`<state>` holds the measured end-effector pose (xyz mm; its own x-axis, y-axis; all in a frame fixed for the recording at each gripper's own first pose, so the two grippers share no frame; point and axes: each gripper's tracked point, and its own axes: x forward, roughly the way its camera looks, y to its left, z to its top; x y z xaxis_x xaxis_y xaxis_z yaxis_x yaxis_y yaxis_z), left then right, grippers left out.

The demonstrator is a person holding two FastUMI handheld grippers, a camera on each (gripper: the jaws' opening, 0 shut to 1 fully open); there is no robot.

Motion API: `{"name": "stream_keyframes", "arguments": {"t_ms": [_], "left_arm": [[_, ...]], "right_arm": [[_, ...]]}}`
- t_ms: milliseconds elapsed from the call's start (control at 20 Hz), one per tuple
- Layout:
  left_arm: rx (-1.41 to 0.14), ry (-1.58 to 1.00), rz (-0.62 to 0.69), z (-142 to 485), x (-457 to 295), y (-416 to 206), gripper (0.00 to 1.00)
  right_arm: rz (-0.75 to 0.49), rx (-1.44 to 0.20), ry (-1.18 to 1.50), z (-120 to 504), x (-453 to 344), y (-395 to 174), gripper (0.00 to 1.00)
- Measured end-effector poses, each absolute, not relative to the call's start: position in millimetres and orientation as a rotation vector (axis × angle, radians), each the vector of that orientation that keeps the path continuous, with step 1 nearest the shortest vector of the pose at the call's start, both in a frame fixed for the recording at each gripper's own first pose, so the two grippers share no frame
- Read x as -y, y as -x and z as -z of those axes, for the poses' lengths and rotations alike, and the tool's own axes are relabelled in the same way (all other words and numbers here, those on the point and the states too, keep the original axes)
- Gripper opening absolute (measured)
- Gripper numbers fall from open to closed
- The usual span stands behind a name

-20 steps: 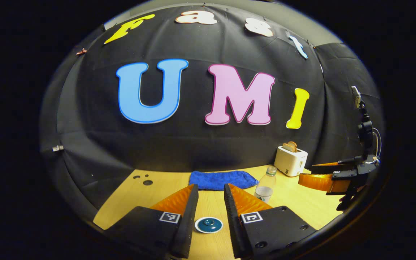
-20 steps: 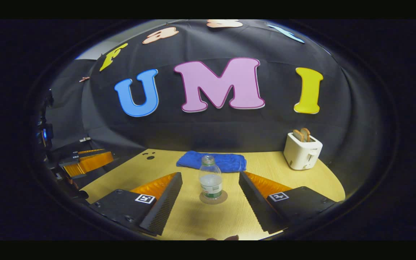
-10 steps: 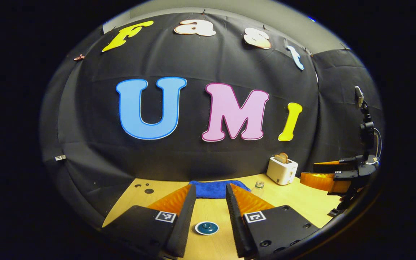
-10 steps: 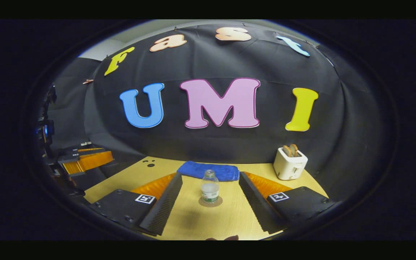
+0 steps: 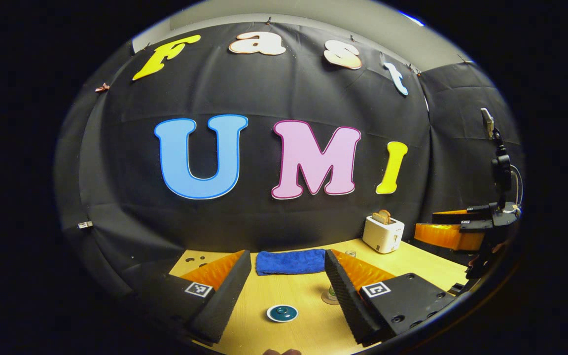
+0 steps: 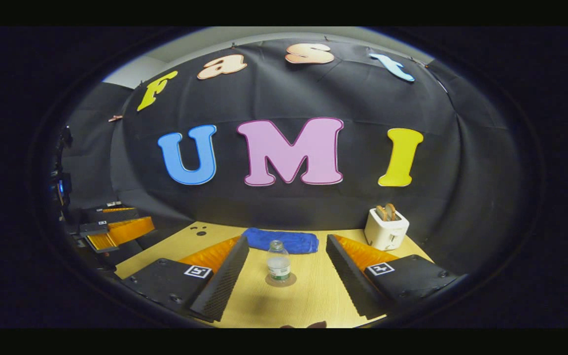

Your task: Open the teacup lid with one hand, grasp the water bottle and pour water into the teacup with the other hand; after pouring, place the water bottle on the coaster and then close the teacup lid.

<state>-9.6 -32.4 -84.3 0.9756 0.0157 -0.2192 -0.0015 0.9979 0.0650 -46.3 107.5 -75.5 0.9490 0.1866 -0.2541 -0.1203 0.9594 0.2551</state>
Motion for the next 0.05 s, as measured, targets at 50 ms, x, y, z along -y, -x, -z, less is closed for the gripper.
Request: {"name": "stream_keyframes", "arguments": {"t_ms": [50], "left_arm": [[-0.220,-0.070,-0.016,84.3,34.1,8.0,0.94]], "right_arm": [[-0.161,-0.280,-0.235,75.9,-105.7,46.9,0.98]]}}
